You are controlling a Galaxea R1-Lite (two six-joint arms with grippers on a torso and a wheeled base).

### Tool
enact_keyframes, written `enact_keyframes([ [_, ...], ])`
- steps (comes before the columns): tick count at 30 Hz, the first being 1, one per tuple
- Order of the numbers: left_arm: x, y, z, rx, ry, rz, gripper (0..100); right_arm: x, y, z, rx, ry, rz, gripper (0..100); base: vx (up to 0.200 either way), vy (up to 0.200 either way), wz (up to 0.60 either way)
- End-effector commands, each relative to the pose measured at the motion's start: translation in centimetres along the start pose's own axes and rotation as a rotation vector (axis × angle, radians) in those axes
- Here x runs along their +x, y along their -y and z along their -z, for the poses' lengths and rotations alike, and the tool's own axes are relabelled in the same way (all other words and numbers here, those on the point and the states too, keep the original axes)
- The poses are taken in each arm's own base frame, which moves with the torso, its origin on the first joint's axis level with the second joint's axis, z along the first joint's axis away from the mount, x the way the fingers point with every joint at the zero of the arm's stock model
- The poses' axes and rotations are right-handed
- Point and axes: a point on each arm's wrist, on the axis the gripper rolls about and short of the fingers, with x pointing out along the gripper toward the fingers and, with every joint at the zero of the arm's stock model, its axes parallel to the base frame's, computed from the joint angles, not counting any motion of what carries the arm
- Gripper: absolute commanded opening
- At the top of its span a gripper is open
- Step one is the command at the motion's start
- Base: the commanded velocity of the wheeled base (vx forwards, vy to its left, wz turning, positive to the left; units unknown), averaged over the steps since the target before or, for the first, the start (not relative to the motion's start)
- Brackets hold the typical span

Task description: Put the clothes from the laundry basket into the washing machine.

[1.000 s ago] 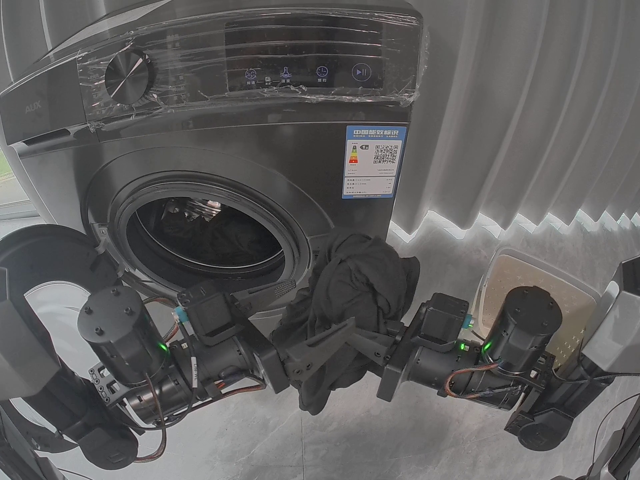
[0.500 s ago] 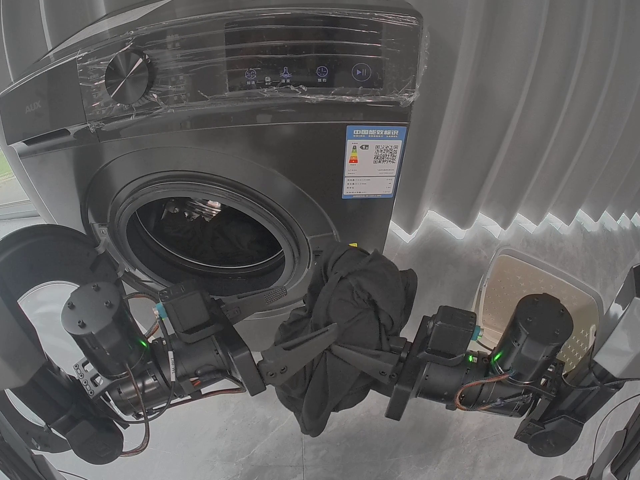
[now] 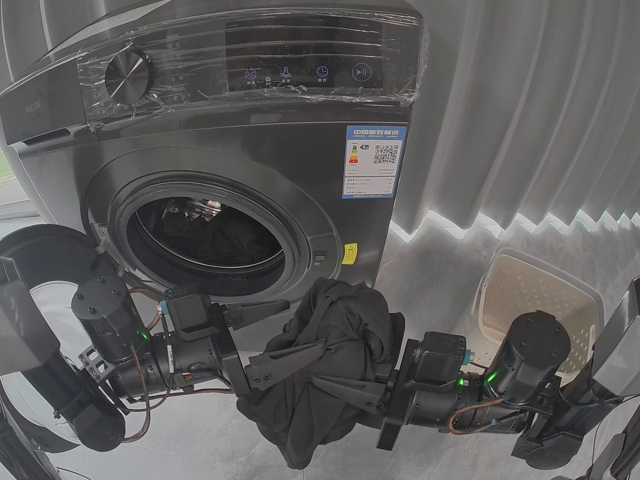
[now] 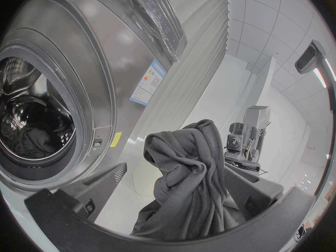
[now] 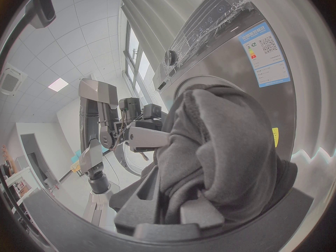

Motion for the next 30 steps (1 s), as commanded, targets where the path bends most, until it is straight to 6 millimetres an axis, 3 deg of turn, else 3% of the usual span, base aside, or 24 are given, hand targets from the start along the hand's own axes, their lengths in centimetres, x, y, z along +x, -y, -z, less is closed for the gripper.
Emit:
enact_keyframes([
  [1, 0.8, -0.2, 0.8, -0.014, -0.025, 0.013, 100, 0.2, -0.6, 0.1, 0.002, -0.002, -0.022, 0, 0.000, 0.000, 0.00],
  [20, 0.8, 0.8, 0.0, -0.008, -0.010, 0.074, 100, 0.7, 0.2, 1.5, 0.021, -0.048, 0.011, 0, 0.000, 0.000, 0.00],
  [26, 0.9, 0.8, 0.3, -0.003, -0.017, 0.068, 100, 0.9, 1.0, 1.6, 0.019, -0.042, 0.051, 0, 0.000, 0.000, 0.00],
  [30, 2.0, 0.3, 1.7, 0.016, -0.042, -0.008, 100, 1.6, 0.8, 1.3, 0.010, -0.019, 0.047, 0, 0.000, 0.000, 0.00],
])
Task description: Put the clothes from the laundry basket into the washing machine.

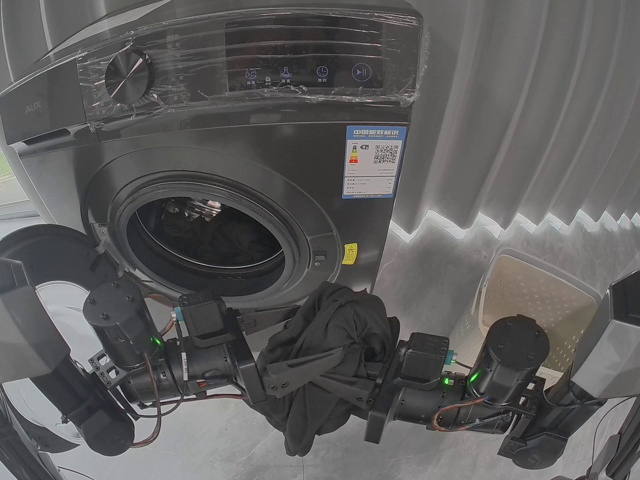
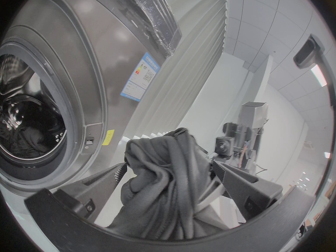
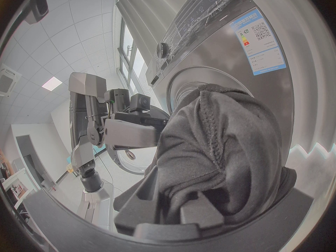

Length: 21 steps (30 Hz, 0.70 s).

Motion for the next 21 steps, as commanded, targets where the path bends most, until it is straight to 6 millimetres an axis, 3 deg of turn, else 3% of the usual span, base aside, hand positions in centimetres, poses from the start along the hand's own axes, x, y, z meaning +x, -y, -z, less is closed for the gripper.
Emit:
enact_keyframes([
  [1, 1.1, -0.6, 1.4, 0.013, -0.031, -0.049, 100, 0.6, -0.2, -0.1, -0.004, 0.011, -0.008, 0, 0.000, 0.000, 0.00],
  [6, 2.0, -1.4, 1.9, 0.039, -0.031, -0.083, 100, 0.7, -0.4, -0.1, -0.005, 0.013, -0.014, 0, 0.000, 0.000, 0.00],
  [15, 2.6, -1.4, 0.9, 0.052, 0.009, -0.068, 100, 0.8, -0.9, 0.0, -0.006, 0.010, -0.031, 0, 0.000, 0.000, 0.00],
  [16, 2.6, -1.4, 0.9, 0.054, 0.009, -0.068, 0, 0.8, -0.8, 0.0, -0.006, 0.010, -0.031, 0, 0.000, 0.000, 0.00],
  [21, 2.6, -1.4, 0.6, 0.053, 0.018, -0.062, 0, 0.7, -0.7, -0.1, -0.005, 0.011, -0.026, 0, 0.000, 0.000, 0.00],
])
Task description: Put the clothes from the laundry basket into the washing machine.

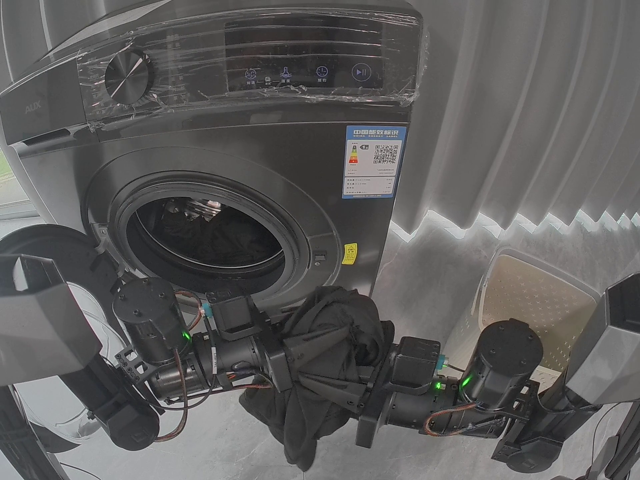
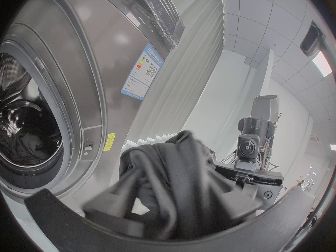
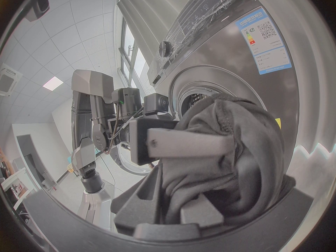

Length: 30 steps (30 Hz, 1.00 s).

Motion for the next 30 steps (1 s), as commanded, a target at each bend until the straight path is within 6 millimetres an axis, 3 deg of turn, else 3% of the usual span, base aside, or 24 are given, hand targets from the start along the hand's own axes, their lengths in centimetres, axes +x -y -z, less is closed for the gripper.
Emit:
enact_keyframes([
  [1, 0.0, 0.0, 0.0, -0.001, 0.001, -0.004, 0, -0.1, 0.1, -0.1, -0.002, 0.003, 0.000, 0, 0.000, 0.000, 0.00],
  [9, -0.8, 0.7, -1.3, 0.009, 0.036, 0.007, 0, -0.2, 0.6, -0.2, -0.007, 0.012, 0.025, 0, 0.000, 0.000, 0.00],
  [10, -0.8, 0.9, -1.4, 0.010, 0.041, 0.008, 0, -0.3, 0.7, -0.2, -0.007, 0.007, 0.027, 100, 0.000, 0.000, 0.00],
  [13, -1.1, 1.0, -1.6, 0.011, 0.045, 0.006, 0, -0.2, 0.6, -0.3, 0.000, 0.016, 0.031, 100, 0.000, 0.000, 0.00],
  [19, -1.6, 0.8, -1.3, 0.011, 0.038, -0.033, 0, -2.5, 0.8, -1.0, 0.006, 0.020, 0.118, 100, 0.000, 0.000, 0.00],
  [20, -1.9, 0.8, -1.2, 0.008, 0.034, -0.059, 0, -4.4, 1.5, -1.0, 0.013, 0.006, 0.169, 100, 0.000, 0.000, 0.00],
  [23, -2.4, 0.8, -1.0, 0.004, 0.026, -0.078, 0, -6.9, 2.2, -0.9, 0.022, -0.017, 0.237, 100, 0.000, 0.000, 0.00],
  [30, -3.6, 1.2, -0.4, -0.007, 0.001, -0.144, 0, -9.4, 2.6, -2.0, 0.010, 0.020, 0.298, 100, 0.000, 0.000, 0.00],
])
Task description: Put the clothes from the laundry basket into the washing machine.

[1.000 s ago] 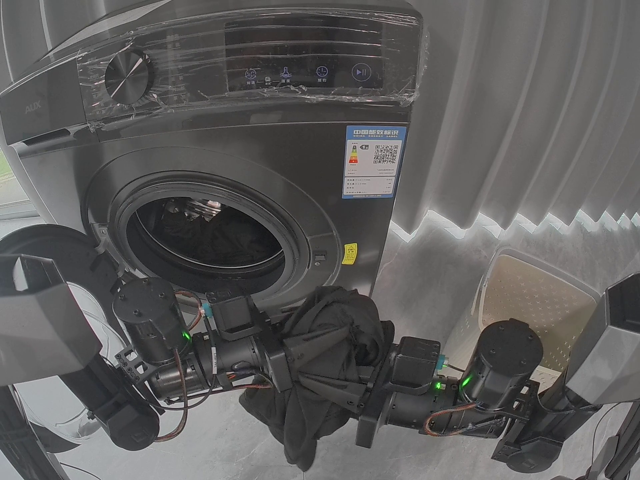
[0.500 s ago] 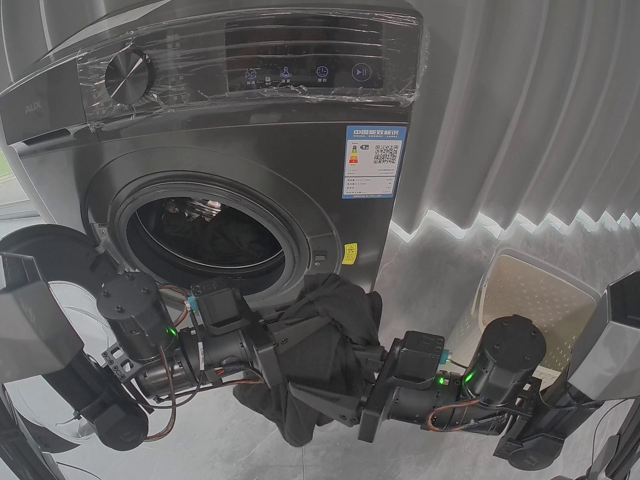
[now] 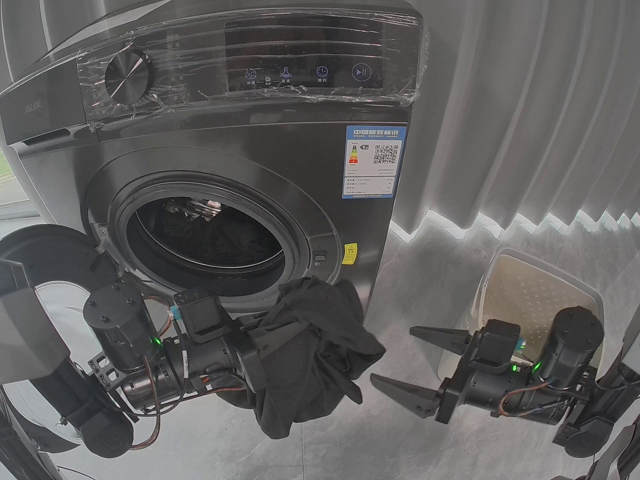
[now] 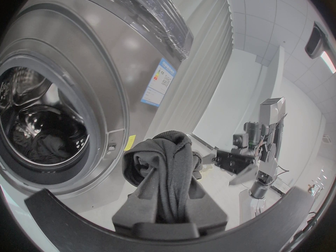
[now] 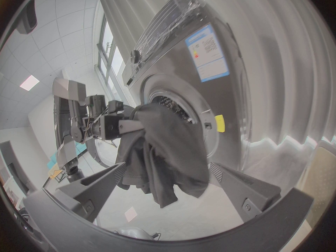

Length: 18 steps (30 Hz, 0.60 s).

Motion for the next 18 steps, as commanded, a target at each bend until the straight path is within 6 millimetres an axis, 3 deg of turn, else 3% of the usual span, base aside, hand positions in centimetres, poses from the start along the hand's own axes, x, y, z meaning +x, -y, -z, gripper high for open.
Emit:
enact_keyframes([
  [1, -1.4, 0.3, 0.5, -0.005, -0.024, -0.050, 0, -2.3, 0.7, -1.5, -0.012, 0.065, 0.051, 100, 0.000, 0.000, 0.00],
  [7, -3.3, 0.6, -0.1, 0.008, -0.008, -0.103, 0, -2.8, 2.1, -2.2, -0.028, 0.097, 0.114, 100, 0.000, 0.000, 0.00],
  [12, -3.6, -0.6, -1.2, 0.036, 0.043, -0.166, 0, -2.6, 2.3, -2.4, -0.033, 0.105, 0.116, 100, 0.000, 0.000, 0.00],
  [18, -5.1, -2.8, -0.3, 0.020, 0.025, -0.394, 0, -2.5, 2.5, -2.4, -0.033, 0.107, 0.123, 100, 0.000, 0.000, 0.00],
])
